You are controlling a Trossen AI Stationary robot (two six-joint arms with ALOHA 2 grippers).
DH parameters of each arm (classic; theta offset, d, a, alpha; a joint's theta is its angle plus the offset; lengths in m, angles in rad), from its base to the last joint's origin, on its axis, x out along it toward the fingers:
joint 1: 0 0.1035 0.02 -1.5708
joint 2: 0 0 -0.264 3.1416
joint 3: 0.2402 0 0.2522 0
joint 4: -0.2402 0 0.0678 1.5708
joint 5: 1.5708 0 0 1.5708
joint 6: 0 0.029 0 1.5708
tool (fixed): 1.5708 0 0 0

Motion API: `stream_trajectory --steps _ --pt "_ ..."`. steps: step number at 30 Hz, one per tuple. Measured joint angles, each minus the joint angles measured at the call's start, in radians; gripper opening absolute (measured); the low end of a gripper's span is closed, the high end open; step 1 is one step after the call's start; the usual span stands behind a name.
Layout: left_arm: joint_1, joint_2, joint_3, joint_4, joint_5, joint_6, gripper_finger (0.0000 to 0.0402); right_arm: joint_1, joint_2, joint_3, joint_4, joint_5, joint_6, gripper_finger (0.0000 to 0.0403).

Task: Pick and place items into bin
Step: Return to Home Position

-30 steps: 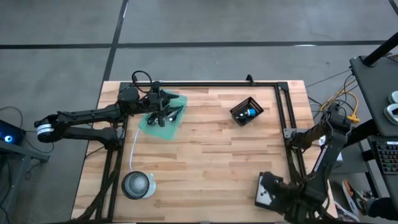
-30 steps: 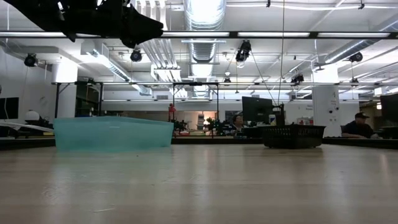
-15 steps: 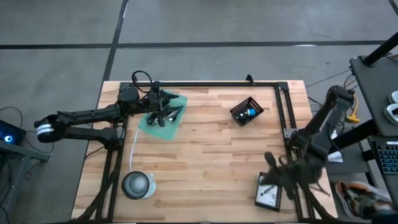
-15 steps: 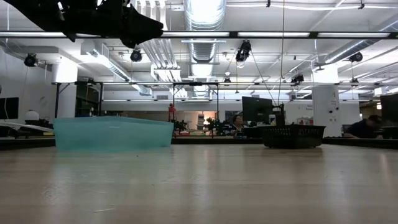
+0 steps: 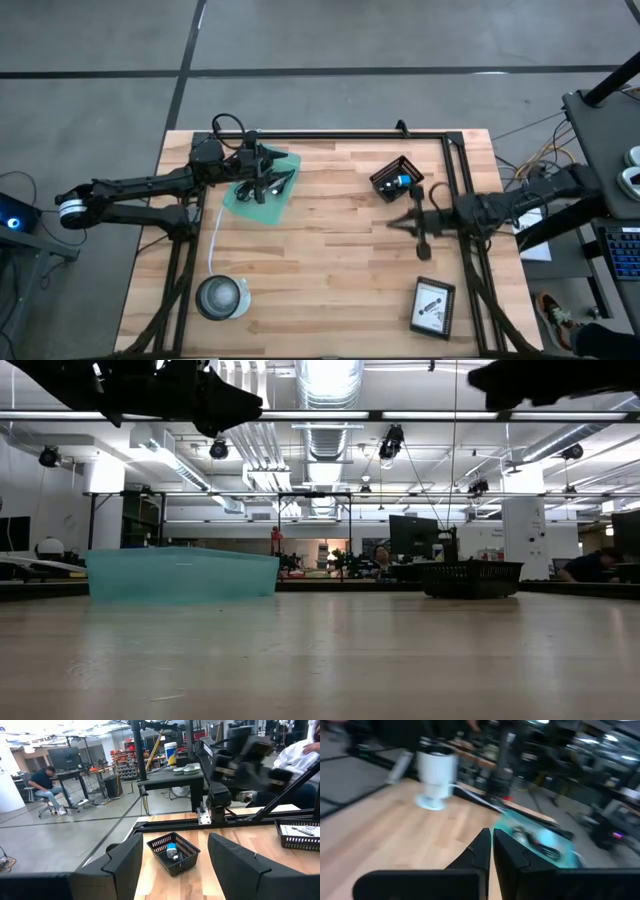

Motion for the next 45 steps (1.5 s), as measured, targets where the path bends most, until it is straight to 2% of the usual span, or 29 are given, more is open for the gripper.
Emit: stream_trajectory --steps 4,9,18,26,30,35,45 --pt "0.000 0.000 0.000 -0.004 0.000 0.000 0.0208 -0.137 -0.028 -0.013 -0.002 -0.068 0.008 0.0008" --pt "0.000 0.000 0.000 -0.027 0.000 -0.001 0.0208 -0.216 -0.084 -0.070 -0.013 -0.116 0.059 0.0008" --pt "0.000 0.000 -0.003 -0.036 0.000 -0.003 0.0208 -0.222 -0.257 -0.201 0.018 -0.119 0.165 0.0008" --pt "0.000 0.000 -0.003 -0.080 0.020 -0.105 0.0208 -0.222 -0.425 -0.288 0.019 -0.116 0.193 0.0008" --pt "0.000 0.002 -0.014 -0.142 0.023 -0.105 0.0202 -0.222 -0.486 -0.313 0.020 -0.028 0.180 0.0008" --pt "0.000 0.000 -0.073 -0.103 0.026 -0.101 0.0159 -0.222 -0.525 -0.330 0.009 -0.014 0.162 0.0008" --pt "0.000 -0.069 -0.194 -0.017 0.024 -0.104 0.0021 -0.222 -0.523 -0.330 0.006 -0.014 0.142 0.0008"
